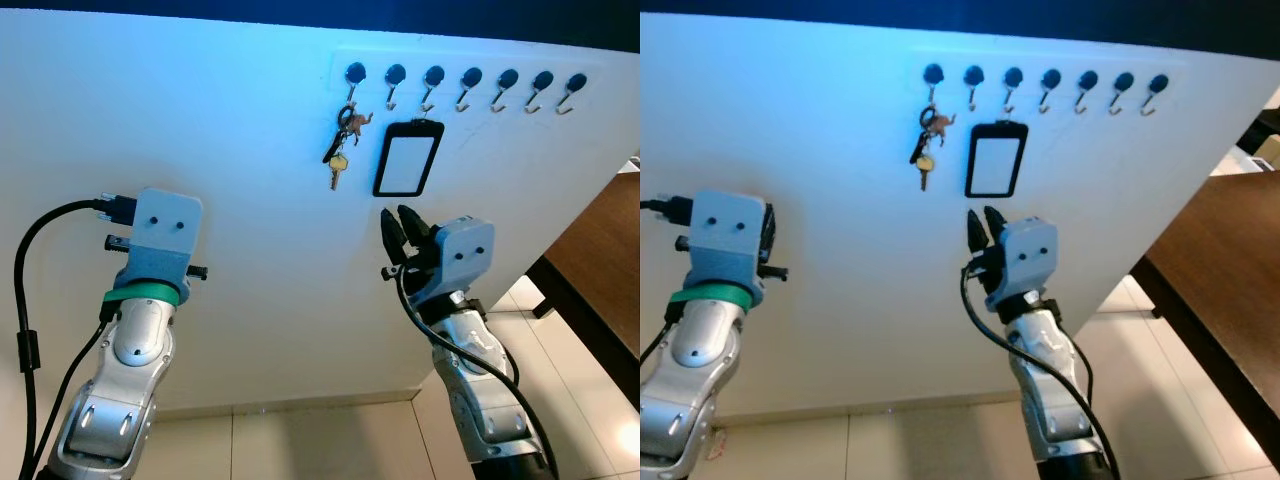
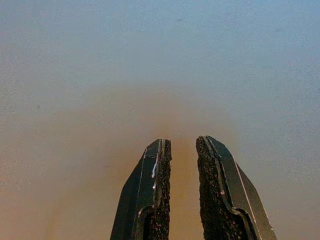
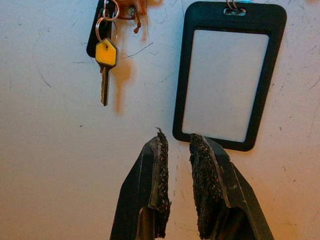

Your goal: Hang keys on a hook

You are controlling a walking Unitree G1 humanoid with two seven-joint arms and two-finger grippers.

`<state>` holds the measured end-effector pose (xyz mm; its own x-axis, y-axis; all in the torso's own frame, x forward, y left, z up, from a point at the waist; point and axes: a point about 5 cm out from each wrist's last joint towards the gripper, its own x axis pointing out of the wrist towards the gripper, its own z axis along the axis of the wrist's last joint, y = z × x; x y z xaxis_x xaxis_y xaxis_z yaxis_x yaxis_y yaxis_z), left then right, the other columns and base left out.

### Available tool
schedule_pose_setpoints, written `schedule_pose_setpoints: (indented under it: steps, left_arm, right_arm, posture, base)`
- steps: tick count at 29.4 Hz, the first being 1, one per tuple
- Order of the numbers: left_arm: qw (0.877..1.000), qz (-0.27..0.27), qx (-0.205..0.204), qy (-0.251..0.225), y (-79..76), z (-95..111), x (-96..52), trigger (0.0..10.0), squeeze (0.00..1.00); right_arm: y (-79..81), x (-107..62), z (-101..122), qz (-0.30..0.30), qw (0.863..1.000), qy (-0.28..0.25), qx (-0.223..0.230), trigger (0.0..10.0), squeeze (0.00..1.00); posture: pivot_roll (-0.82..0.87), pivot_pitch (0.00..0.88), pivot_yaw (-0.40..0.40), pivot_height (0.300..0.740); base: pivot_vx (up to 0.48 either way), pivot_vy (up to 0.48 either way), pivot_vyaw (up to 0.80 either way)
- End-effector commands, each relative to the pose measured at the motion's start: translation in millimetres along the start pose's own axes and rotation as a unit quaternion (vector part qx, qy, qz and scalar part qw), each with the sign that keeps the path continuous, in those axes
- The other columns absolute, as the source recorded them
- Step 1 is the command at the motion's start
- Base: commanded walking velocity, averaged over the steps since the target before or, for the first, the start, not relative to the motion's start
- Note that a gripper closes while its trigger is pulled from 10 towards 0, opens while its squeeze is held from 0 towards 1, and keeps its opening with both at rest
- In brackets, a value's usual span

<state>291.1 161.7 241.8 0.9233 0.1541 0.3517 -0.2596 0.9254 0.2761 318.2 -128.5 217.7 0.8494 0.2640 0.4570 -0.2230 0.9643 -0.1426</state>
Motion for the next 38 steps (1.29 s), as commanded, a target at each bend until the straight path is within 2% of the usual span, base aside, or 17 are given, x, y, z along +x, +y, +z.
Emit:
schedule_pose_setpoints:
  steps: [1,4,10,32,38]
  left_arm:
    - [1.000,-0.014,0.007,0.006,-6.7,-6.7,-3.0,10.0,0.00]
    - [1.000,-0.029,0.001,0.006,-15.8,-8.2,-6.0,10.0,0.00]
    - [0.999,-0.035,0.003,0.009,-20.2,-11.1,-8.2,10.0,0.00]
    - [0.999,-0.048,0.002,0.003,-24.8,-11.5,-7.3,10.0,0.00]
    - [0.999,-0.049,0.001,0.003,-25.0,-11.2,-5.5,10.0,0.00]
  right_arm:
    - [0.6,-0.3,-1.8,0.001,1.000,0.000,0.001,10.0,0.00]
    - [1.7,3.6,-1.1,0.006,1.000,-0.004,-0.001,10.0,0.00]
    - [0.9,6.9,-0.3,0.007,1.000,-0.009,-0.003,10.0,0.00]
    - [0.4,9.9,-1.3,0.003,1.000,-0.013,-0.003,10.0,0.00]
    - [0.3,11.0,0.2,0.000,1.000,-0.017,0.002,10.0,0.00]
  posture:
    - [0.07,0.069,0.025,0.740]
    - [0.07,0.067,0.021,0.740]
    - [0.07,0.069,0.021,0.740]
    - [0.08,0.081,0.031,0.740]
    - [0.08,0.080,0.032,0.740]
  base:
    - [-0.356,0.000,0.00]
    - [-0.381,0.000,0.00]
    - [-0.408,0.000,0.00]
    - [-0.427,0.000,0.00]
    - [-0.407,0.000,-0.56]
